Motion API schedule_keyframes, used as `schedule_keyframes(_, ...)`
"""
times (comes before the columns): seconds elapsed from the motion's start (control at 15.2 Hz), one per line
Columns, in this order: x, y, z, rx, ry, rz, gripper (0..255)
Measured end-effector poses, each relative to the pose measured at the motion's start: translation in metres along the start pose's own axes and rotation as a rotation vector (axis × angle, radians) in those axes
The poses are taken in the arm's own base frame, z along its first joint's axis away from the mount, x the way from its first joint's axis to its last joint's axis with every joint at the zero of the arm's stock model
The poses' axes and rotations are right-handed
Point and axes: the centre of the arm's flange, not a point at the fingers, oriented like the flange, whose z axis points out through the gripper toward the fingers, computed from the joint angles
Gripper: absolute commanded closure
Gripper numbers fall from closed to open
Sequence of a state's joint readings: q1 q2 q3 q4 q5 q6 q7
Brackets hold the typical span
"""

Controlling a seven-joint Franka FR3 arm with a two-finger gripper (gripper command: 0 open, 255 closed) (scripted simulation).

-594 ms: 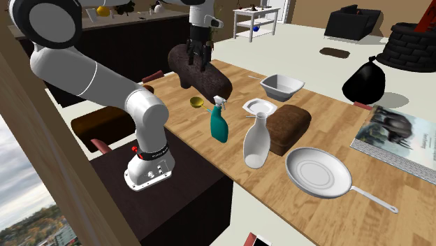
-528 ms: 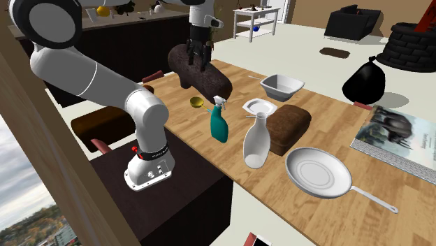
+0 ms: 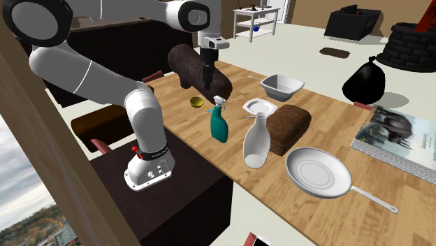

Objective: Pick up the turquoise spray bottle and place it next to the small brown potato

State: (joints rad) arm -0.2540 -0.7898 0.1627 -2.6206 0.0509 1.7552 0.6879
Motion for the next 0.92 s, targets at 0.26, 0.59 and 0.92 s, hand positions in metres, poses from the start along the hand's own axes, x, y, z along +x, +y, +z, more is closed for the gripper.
schedule_keyframes(0.26, 0.013, 0.014, 0.027, 0.000, 0.054, 0.323, 0)
schedule_keyframes(0.59, 0.014, 0.015, 0.054, 0.000, 0.059, 0.358, 0)
schedule_keyframes(0.92, 0.015, 0.016, 0.067, 0.000, 0.060, 0.359, 0)
